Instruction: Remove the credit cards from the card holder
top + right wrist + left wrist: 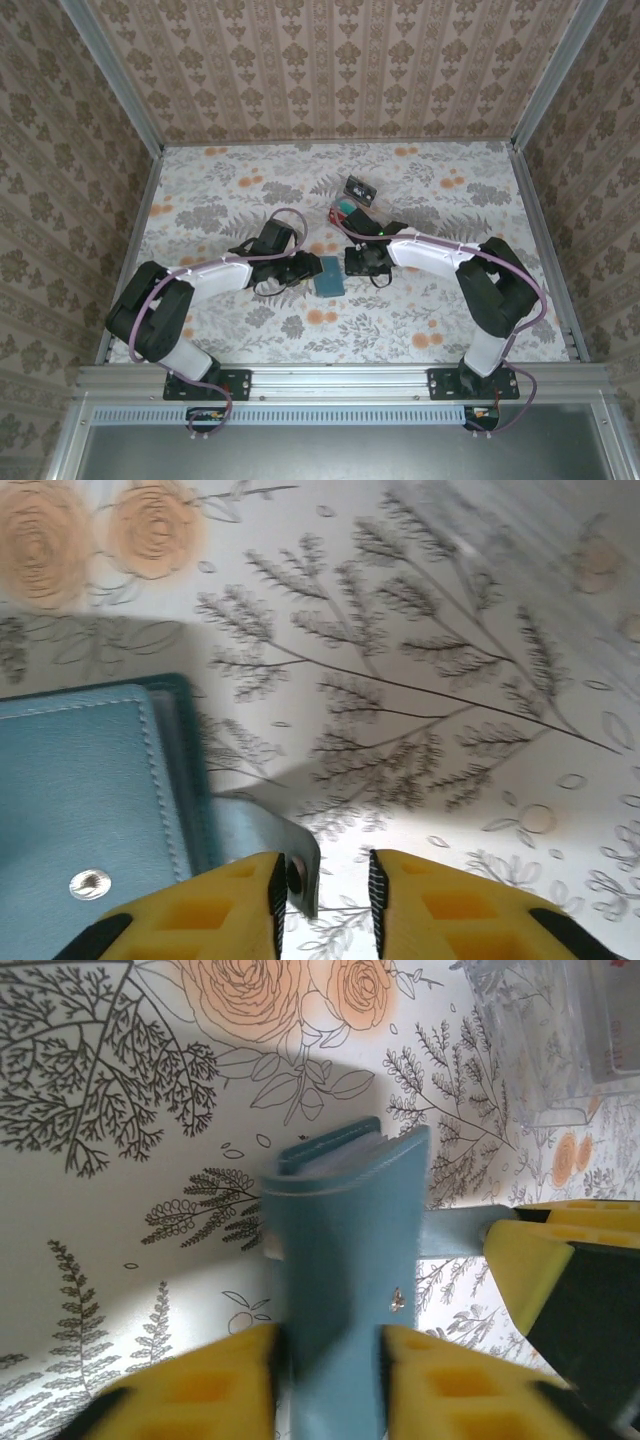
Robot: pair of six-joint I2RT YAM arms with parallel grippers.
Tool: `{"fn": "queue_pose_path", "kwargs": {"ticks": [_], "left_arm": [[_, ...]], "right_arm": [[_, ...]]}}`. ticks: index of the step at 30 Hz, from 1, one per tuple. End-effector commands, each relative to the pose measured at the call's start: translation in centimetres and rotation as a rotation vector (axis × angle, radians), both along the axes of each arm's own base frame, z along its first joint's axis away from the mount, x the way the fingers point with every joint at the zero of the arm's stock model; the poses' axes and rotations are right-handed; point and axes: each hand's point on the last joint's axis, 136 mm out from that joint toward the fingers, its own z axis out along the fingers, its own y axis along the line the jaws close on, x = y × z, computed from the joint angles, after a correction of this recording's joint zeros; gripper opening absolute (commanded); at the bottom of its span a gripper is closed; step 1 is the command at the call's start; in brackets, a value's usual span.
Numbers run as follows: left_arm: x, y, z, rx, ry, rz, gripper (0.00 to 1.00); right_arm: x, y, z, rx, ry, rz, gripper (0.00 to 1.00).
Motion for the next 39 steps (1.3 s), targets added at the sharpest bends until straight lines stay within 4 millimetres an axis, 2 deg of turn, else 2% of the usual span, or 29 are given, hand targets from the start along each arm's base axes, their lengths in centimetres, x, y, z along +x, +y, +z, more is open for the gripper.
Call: {"fn": "queue_pose_path", "kwargs": {"ticks": [1, 5, 8, 13, 16, 20, 22, 28, 35, 39], "left_arm": [[1.1, 0.4, 0.6, 0.023, -0.021, 0.023, 0.52], [2.1, 1.8, 1.0, 0.079, -0.073, 0.074, 0.69], [3.1, 3.6, 1.3, 0.100, -0.098, 0.150, 0.81], [4.0, 6.5, 2.2, 0.134, -0.121, 0.237, 1.00], [4.2, 8.0, 2.8, 0.168, -0.148, 0.252, 1.00], [3.9, 9.9, 3.4, 0.197, -0.154, 0.286, 1.00], [4.1, 11.8, 3.5, 0.195, -0.151, 0.337, 1.00], [3.4, 14.1, 3.8, 0.163, -0.182, 0.368, 1.00], [2.8, 15.6, 3.9, 0.172, -0.209, 0.381, 1.00], [2.5, 15.5, 4.8, 0.153, -0.217, 0.361, 1.00]], "right_arm": [[0.4, 1.7, 1.0, 0.068, -0.009, 0.035, 0.33], [0.1, 1.8, 0.4, 0.042, 0.000, 0.049, 0.33], [0.2, 1.8, 0.0, 0.037, -0.004, 0.062, 0.32], [0.2, 2.4, -0.3, 0.059, 0.003, 0.084, 0.25], [0.2, 2.3, 0.4, 0.061, -0.019, 0.088, 0.18], [0.4, 2.3, 3.0, 0.066, -0.064, 0.106, 0.10], [0.3, 2.8, 4.5, 0.081, -0.085, 0.124, 0.09], [-0.8, 5.1, 8.1, 0.096, -0.132, 0.141, 0.08], [-0.9, 8.5, 9.4, 0.153, -0.194, 0.085, 0.08], [-1.2, 9.9, 9.4, 0.169, -0.174, 0.075, 0.08]]}}
